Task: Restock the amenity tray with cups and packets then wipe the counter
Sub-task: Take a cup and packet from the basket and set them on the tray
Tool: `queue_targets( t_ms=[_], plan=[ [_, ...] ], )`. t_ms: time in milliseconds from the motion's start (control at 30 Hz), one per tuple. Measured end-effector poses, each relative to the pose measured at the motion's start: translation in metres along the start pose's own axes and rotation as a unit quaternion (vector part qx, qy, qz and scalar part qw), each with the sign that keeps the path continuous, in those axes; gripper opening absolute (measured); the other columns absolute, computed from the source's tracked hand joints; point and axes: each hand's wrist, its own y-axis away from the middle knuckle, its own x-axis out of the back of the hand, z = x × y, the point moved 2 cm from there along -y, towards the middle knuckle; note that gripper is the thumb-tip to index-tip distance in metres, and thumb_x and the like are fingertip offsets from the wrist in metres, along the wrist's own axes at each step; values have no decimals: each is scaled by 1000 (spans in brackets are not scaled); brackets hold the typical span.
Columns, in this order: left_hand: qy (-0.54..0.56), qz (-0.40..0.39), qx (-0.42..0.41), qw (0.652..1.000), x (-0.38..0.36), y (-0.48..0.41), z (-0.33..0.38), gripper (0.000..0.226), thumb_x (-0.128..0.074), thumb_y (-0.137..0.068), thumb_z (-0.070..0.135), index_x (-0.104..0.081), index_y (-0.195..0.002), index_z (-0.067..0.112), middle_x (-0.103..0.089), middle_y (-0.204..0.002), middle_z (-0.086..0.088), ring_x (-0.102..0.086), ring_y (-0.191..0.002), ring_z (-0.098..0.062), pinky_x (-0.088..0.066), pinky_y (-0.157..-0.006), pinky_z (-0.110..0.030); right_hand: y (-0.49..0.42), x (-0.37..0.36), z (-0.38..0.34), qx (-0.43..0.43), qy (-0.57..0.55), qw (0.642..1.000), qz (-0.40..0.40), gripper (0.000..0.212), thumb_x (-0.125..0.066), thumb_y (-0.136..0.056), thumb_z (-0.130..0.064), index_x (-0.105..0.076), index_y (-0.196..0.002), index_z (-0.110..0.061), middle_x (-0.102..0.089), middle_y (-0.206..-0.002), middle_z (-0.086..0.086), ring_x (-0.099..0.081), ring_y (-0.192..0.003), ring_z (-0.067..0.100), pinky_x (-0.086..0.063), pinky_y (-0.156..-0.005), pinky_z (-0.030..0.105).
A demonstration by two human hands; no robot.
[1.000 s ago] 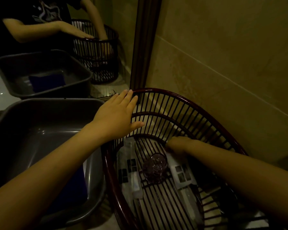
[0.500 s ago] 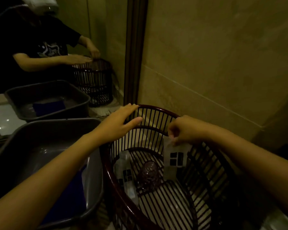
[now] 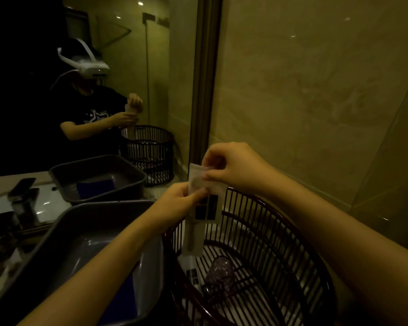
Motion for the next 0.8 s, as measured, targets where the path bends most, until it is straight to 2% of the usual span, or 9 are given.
queue_targets(
  t_ms=[133, 200, 267, 367, 433, 567, 700, 800],
  plan=[
    [57, 64, 13, 996, 14, 0, -5, 32, -55, -73, 41, -63, -94, 19, -75, -88, 8, -70, -84, -10, -53, -60, -17, -7, -1, 14, -53, -62, 996, 31, 25, -53, -90, -30, -56, -113, -21, -57, -98, -14, -55, -88, 2, -43, -64, 11],
    [79, 99, 23, 992, 23, -1, -11, 35, -55, -72, 42, -64, -95, 17, -75, -88, 5, -70, -85, -13, -55, -60, -20, -7, -8, 38, -108, -68, 992, 18, 33, -49, -93, -23, -49, -126, -20, -58, -117, -4, -55, -102, 9, -44, -74, 14],
    [102, 122, 39, 986, 32, -5, -19, 35, -56, -73, 41, -64, -95, 16, -75, -87, 2, -70, -85, -15, -56, -61, -23, -1, -25, 66, -172, -79, 980, -55, 46, -49, -93, -16, -38, -137, -18, -50, -136, 4, -50, -121, 17, -42, -89, 21],
    [153, 144, 72, 975, 42, -13, -33, 25, -54, -84, 31, -63, -98, 12, -75, -86, -2, -71, -85, -16, -57, -61, -27, 19, -65, 108, -235, -50, 945, -223, 73, -59, -87, -17, -17, -147, -16, -28, -153, 9, -32, -138, 23, -32, -108, 31],
    [190, 154, 86, 966, 46, -19, -40, 22, -51, -89, 25, -64, -98, 11, -76, -84, -2, -71, -82, -16, -58, -61, -28, 36, -94, 131, -267, -25, 911, -312, 92, -68, -81, -21, -6, -149, -18, -14, -158, 7, -20, -143, 25, -23, -117, 36],
    [233, 153, 97, 955, 50, -32, -51, 19, -48, -91, 21, -63, -96, 11, -76, -79, -2, -71, -78, -14, -57, -58, -27, 57, -143, 163, -319, 14, 853, -414, 110, -76, -73, -25, 5, -148, -20, 0, -159, 4, -6, -146, 27, -15, -117, 41],
    [243, 152, 99, 953, 57, -46, -63, 17, -47, -91, 21, -62, -95, 13, -76, -79, 0, -71, -80, -14, -58, -62, -28, 74, -184, 182, -349, 18, 830, -434, 116, -81, -66, -23, 1, -148, -23, -7, -158, 5, -11, -145, 28, -19, -117, 44],
    [243, 156, 103, 952, 64, -54, -73, 18, -49, -90, 23, -62, -99, 14, -75, -86, -2, -70, -86, -16, -59, -66, -29, 86, -207, 190, -360, -14, 816, -452, 120, -82, -66, -28, 7, -147, -22, -3, -158, 5, -8, -145, 27, -18, -116, 40]
  ],
)
